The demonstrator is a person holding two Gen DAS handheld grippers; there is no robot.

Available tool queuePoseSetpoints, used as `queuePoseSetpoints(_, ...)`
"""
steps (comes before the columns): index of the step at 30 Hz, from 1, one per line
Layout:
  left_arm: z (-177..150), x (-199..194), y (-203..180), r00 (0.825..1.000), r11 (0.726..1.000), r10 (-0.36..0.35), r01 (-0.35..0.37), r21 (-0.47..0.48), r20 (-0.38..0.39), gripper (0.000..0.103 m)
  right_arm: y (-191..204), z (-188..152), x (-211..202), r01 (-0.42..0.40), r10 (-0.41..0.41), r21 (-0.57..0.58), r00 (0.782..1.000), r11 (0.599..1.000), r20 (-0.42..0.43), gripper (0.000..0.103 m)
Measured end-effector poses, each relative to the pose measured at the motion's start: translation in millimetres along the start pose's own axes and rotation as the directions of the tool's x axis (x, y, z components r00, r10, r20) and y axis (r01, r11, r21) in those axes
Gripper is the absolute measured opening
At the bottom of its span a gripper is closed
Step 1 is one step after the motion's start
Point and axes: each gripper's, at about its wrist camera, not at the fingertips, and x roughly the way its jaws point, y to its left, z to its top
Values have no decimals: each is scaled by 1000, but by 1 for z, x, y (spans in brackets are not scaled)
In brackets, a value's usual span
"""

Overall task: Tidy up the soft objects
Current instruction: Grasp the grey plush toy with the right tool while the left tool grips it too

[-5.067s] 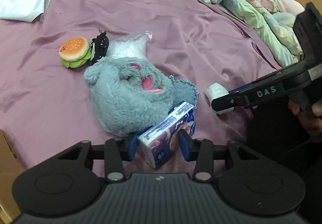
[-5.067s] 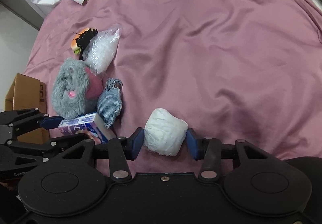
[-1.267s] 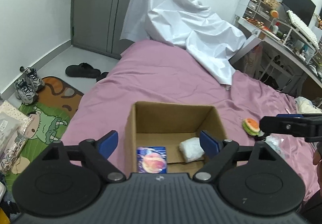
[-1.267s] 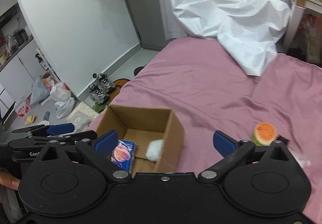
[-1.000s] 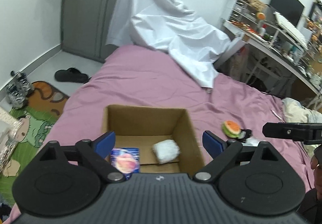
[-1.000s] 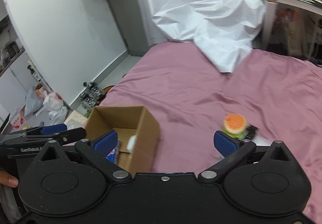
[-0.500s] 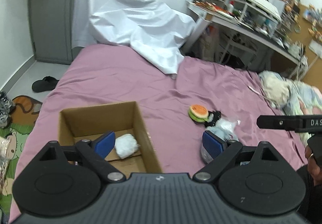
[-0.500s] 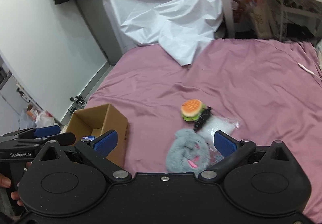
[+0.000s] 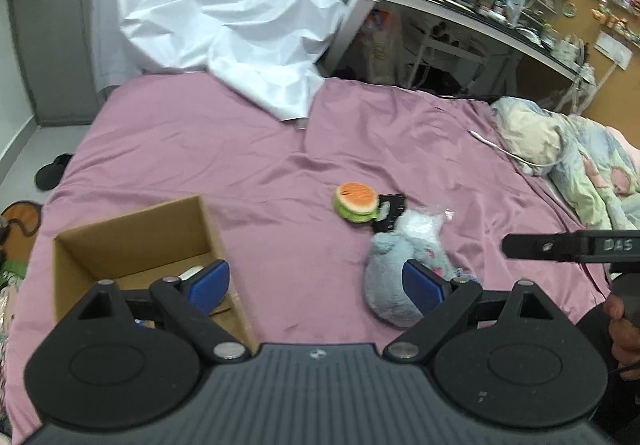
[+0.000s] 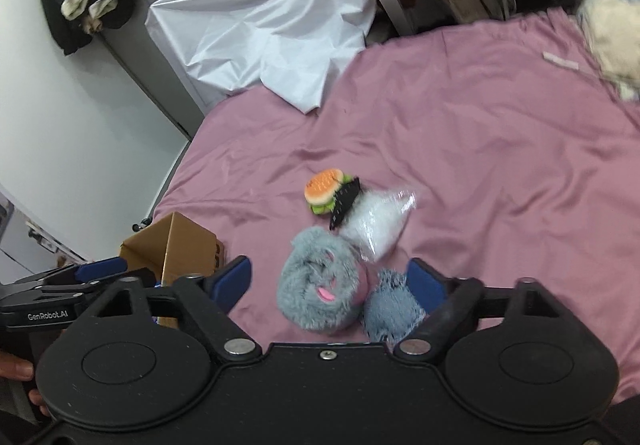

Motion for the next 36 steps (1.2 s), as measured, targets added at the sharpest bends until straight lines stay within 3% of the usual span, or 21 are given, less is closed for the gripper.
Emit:
queuePoseSetpoints(7, 8, 22, -19, 997, 996, -71, 72, 48, -24, 89, -15, -3, 15, -51, 54, 61, 997, 997, -55, 50)
queuePoseSetpoints(11, 9, 39, -30, 992, 990, -103, 109, 90, -66, 82, -18, -3, 24, -59, 65, 73, 995, 996, -81, 48)
queuePoseSetpoints(15, 9, 57, -37, 985, 985, -129, 141, 104, -118, 68, -20, -3, 32, -63, 70, 80, 994, 995, -89, 48)
queuePoseSetpoints(19, 9, 73, -40, 978, 981, -147, 164, 105, -149, 59, -25, -4, 41, -63, 73, 96, 992, 993, -106, 38)
queuePoseSetpoints(30, 6, 107, -43, 963, 978, -176, 195, 74, -205, 49, -24, -6, 65, -65, 80, 100, 985, 993, -156, 33)
queuePoseSetpoints(36, -4, 122, -42, 950, 977, -191, 208, 43, -249, 32, -23, -9, 78, -42, 58, 93, 982, 995, -181, 18)
